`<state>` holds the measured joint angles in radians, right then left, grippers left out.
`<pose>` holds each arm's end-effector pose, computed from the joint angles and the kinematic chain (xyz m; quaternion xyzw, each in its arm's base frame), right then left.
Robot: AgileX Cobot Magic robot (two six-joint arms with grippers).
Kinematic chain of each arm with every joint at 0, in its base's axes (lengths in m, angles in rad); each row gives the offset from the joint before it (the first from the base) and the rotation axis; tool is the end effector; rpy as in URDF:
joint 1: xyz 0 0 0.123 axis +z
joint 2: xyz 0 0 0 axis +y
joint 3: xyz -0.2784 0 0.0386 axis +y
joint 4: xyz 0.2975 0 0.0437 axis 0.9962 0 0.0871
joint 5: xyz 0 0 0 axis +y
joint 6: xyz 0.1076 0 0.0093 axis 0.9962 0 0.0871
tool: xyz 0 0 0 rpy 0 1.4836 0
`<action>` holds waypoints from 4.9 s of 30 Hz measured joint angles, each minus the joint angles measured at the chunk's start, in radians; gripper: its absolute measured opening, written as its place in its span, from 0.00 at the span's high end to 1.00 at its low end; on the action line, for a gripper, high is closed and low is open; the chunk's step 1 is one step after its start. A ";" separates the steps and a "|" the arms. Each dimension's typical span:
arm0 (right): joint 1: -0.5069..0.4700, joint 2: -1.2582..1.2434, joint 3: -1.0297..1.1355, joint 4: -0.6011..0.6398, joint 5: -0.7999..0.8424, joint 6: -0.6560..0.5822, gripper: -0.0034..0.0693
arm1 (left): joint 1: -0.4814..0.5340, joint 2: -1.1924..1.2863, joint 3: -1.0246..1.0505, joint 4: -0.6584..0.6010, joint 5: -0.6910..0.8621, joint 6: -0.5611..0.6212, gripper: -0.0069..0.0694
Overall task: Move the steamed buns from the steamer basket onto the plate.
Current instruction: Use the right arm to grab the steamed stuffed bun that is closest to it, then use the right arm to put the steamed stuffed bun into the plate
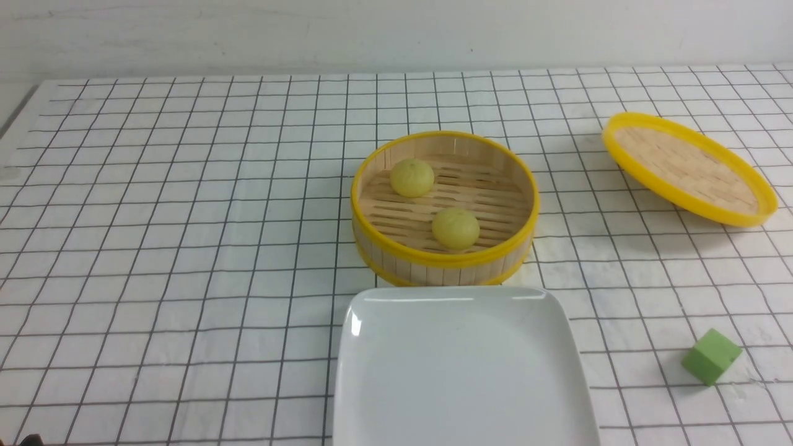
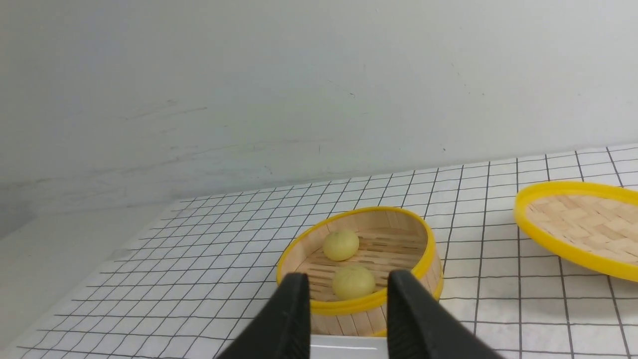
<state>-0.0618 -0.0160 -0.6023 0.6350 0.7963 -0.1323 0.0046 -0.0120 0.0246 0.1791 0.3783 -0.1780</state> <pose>0.0387 0.0435 0.3668 -0.0140 0.7015 0.2485 0.6678 0.1221 0.0077 0.1664 -0.0260 0.8037 0.0245 0.5940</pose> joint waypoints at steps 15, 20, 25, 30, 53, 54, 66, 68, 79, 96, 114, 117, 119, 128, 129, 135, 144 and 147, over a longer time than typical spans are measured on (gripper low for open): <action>0.000 0.000 0.000 -0.001 0.025 -0.013 0.62 | 0.000 0.000 0.005 -0.169 -0.114 -0.136 0.59; 0.000 0.010 -0.001 0.058 0.032 -0.096 0.62 | 0.000 0.000 0.006 -0.443 -0.309 -0.282 0.59; 0.000 0.161 -0.028 0.213 0.085 -0.291 0.62 | 0.000 0.000 0.006 -0.645 -0.372 -0.363 0.59; 0.000 0.316 -0.108 0.233 0.146 -0.435 0.62 | 0.000 0.000 -0.003 -0.682 -0.292 -0.365 0.59; 0.051 1.264 -0.704 0.177 0.377 -0.722 0.62 | 0.000 0.528 -0.718 -0.651 0.305 0.424 0.59; 0.054 1.272 -0.709 0.172 0.377 -0.724 0.62 | 0.000 0.536 -0.724 -0.651 0.311 0.434 0.59; 0.341 1.837 -1.131 -0.076 0.380 -0.680 0.62 | 0.000 0.780 -0.874 -0.882 0.407 0.763 0.59; 0.358 1.889 -1.163 -0.092 0.372 -0.671 0.62 | 0.000 0.780 -0.874 -0.888 0.407 0.781 0.59; 0.397 2.138 -1.277 -0.117 0.220 -0.675 0.57 | 0.000 0.780 -0.874 -0.900 0.407 0.812 0.59; 0.437 2.205 -1.281 -0.116 0.210 -0.677 0.45 | 0.000 0.780 -0.874 -0.886 0.426 0.812 0.59; 0.439 2.229 -1.286 -0.232 0.205 -0.602 0.96 | 0.000 0.780 -0.874 -0.879 0.449 0.812 0.59; 0.439 2.234 -1.288 -0.240 0.192 -0.591 0.96 | 0.000 0.780 -0.874 -0.879 0.450 0.812 0.59; 0.439 2.233 -1.291 -0.242 0.188 -0.590 0.96 | 0.000 0.780 -0.874 -0.877 0.450 0.812 0.59; 0.439 2.107 -1.316 -0.266 0.201 -0.588 0.95 | 0.000 0.780 -0.874 -0.841 0.471 0.812 0.59; 0.439 2.103 -1.317 -0.266 0.204 -0.588 0.95 | 0.000 0.780 -0.874 -0.841 0.471 0.812 0.59; 0.439 2.029 -1.318 -0.267 0.308 -0.547 0.95 | 0.000 0.780 -0.874 -0.840 0.470 0.812 0.59; 0.439 2.018 -1.317 -0.268 0.441 -0.491 0.95 | 0.000 0.780 -0.874 -0.838 0.434 0.812 0.59; 0.439 2.018 -1.306 -0.264 0.440 -0.462 0.95 | 0.000 0.780 -0.874 -0.838 0.429 0.812 0.59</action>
<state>0.3775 2.0015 -1.9083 0.3708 1.2359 -0.5944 0.0046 0.7681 -0.8493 -0.6590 0.8071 0.6338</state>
